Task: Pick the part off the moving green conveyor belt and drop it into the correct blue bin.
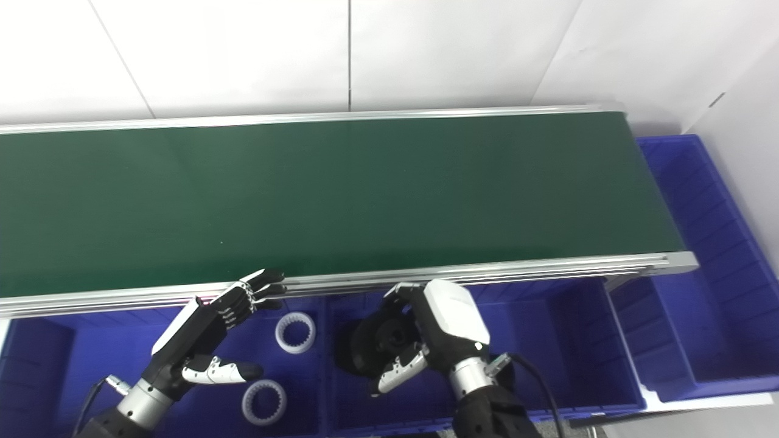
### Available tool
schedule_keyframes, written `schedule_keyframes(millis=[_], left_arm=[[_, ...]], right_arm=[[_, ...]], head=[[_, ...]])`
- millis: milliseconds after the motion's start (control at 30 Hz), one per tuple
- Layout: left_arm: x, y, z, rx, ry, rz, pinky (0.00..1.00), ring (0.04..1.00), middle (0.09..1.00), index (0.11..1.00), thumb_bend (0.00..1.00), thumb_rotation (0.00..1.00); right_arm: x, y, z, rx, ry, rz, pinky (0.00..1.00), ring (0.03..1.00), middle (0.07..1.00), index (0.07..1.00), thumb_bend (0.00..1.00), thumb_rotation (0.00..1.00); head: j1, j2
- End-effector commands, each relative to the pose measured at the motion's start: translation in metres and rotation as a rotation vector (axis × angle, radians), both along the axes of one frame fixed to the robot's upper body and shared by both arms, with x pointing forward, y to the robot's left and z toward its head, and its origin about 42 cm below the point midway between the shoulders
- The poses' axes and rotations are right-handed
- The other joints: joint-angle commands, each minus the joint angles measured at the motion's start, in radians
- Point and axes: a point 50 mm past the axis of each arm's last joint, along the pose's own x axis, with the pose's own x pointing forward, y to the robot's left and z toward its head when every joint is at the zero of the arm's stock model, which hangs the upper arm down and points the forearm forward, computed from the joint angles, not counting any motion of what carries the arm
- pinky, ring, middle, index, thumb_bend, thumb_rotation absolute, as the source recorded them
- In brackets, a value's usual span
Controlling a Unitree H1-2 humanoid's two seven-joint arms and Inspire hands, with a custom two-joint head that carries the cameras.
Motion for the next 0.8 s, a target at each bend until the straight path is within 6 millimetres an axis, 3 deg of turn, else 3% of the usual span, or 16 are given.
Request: schedule_keyframes(millis=[0, 300, 333, 367, 400, 433, 567, 767], left_arm=[[0.002, 0.001, 0.011, -0.04, -0.062, 0.027, 0.8, 0.87, 0.915, 0.904, 0.86, 0.4], [-0.005, 0.002, 0.016, -0.043, -0.075, 0.069, 0.8, 0.869, 0.91, 0.894, 0.82, 0.32], [-0.005, 0.001, 0.016, -0.044, -0.073, 0.07, 0.79, 0.867, 0.909, 0.891, 0.83, 0.32], [-0.006, 0.001, 0.016, -0.046, -0.072, 0.071, 0.78, 0.866, 0.909, 0.888, 0.84, 0.33], [-0.007, -0.001, 0.015, -0.048, -0.07, 0.07, 0.77, 0.865, 0.911, 0.885, 0.85, 0.33], [-0.007, -0.002, 0.015, -0.049, -0.069, 0.069, 0.77, 0.865, 0.911, 0.885, 0.84, 0.33], [-0.01, -0.009, 0.017, -0.033, -0.079, 0.075, 0.79, 0.863, 0.908, 0.886, 0.86, 0.35], [-0.016, -0.01, 0.018, -0.045, -0.076, 0.093, 0.82, 0.875, 0.932, 0.895, 0.85, 0.35]], right_arm=[[0.005, 0.005, 0.002, -0.001, -0.047, 0.011, 0.31, 0.397, 0.424, 0.535, 0.52, 0.0], [0.007, -0.002, -0.02, -0.064, 0.037, -0.046, 0.34, 0.429, 0.436, 0.541, 0.52, 0.0], [0.006, -0.004, -0.021, -0.074, 0.043, -0.055, 0.38, 0.492, 0.451, 0.534, 0.52, 0.0], [0.006, -0.006, -0.022, -0.08, 0.046, -0.06, 0.44, 0.566, 0.577, 0.516, 0.52, 0.06], [0.005, -0.009, -0.021, -0.08, 0.047, -0.064, 0.52, 0.642, 0.677, 0.654, 0.63, 0.11], [0.003, -0.011, -0.02, -0.075, 0.043, -0.065, 0.58, 0.701, 0.739, 0.726, 0.69, 0.19], [-0.005, -0.016, -0.006, 0.005, 0.017, -0.069, 0.69, 0.807, 0.84, 0.835, 0.81, 0.37], [-0.029, -0.014, 0.014, 0.116, -0.06, -0.049, 0.84, 0.945, 0.972, 0.976, 0.92, 0.5]], head=[[0.007, 0.006], [0.039, 0.007], [0.07, 0.003], [0.07, 0.003], [0.112, -0.003], [0.112, -0.003], [0.164, -0.012], [0.163, -0.022]])
